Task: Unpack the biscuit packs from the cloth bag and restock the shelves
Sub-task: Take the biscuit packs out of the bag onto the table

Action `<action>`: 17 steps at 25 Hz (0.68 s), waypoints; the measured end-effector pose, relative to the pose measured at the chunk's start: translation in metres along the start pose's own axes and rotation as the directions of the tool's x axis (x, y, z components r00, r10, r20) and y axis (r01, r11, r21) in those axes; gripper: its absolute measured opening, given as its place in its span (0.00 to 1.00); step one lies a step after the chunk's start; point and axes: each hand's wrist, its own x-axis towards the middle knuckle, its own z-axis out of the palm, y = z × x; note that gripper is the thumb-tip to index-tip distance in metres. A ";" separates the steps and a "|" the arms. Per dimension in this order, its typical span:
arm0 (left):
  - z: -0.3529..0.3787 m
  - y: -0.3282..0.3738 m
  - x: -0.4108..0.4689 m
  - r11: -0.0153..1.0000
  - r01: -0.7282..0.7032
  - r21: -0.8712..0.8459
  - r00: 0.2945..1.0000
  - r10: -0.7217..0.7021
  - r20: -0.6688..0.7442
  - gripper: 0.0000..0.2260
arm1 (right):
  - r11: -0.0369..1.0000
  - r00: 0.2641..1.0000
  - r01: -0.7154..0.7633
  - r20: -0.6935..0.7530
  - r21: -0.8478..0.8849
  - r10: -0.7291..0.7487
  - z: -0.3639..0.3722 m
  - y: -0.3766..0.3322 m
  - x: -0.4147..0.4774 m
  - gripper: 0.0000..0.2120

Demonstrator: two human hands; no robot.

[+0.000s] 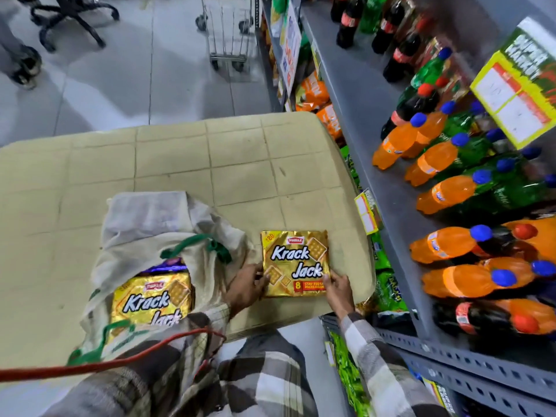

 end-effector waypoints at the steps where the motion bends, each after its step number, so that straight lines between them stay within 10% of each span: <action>1: 0.002 -0.001 -0.002 1.000 0.022 0.009 1.000 -0.022 0.005 0.09 | 1.000 1.000 -0.005 -0.008 -0.012 0.005 0.003 0.004 0.001 0.18; 5: -0.015 -0.006 -0.006 0.997 0.071 0.037 0.984 -0.077 0.163 0.14 | 0.984 0.988 -0.060 -0.151 -0.166 0.035 0.023 -0.004 -0.009 0.21; 8: -0.056 -0.012 -0.024 0.992 0.125 -0.027 0.976 -0.118 0.184 0.10 | 0.961 0.940 0.154 -0.267 -0.230 -0.215 0.043 -0.042 -0.036 0.25; 13: -0.145 -0.076 -0.084 0.972 0.091 -0.218 0.960 -0.144 -0.239 0.09 | 0.846 0.845 0.531 -0.044 -0.055 -0.533 0.132 -0.122 -0.112 0.16; 17: -0.187 -0.141 -0.124 0.957 0.221 -0.189 0.863 -0.282 -0.419 0.16 | 0.913 0.871 0.398 0.274 0.091 -0.407 0.215 -0.148 -0.152 0.12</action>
